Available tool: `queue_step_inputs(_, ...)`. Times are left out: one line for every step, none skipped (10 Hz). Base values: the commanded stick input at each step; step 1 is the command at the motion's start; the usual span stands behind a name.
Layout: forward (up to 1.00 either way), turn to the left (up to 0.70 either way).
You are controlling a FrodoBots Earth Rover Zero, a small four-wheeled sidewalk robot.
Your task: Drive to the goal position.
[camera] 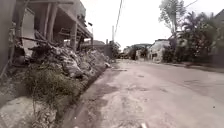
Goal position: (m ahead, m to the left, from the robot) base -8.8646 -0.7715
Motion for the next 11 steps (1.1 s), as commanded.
queue_step_inputs(0.06,0.0)
queue_step_inputs(0.06,0.0)
queue_step_inputs(0.06,0.0)
queue_step_inputs(0.06,0.0)
queue_step_inputs(0.06,0.0)
queue_step_inputs(0.06,0.0)
queue_step_inputs(0.06,0.0)
queue_step_inputs(0.06,0.0)
queue_step_inputs(0.06,0.0)
queue_step_inputs(0.06,0.0)
queue_step_inputs(0.06,0.0)
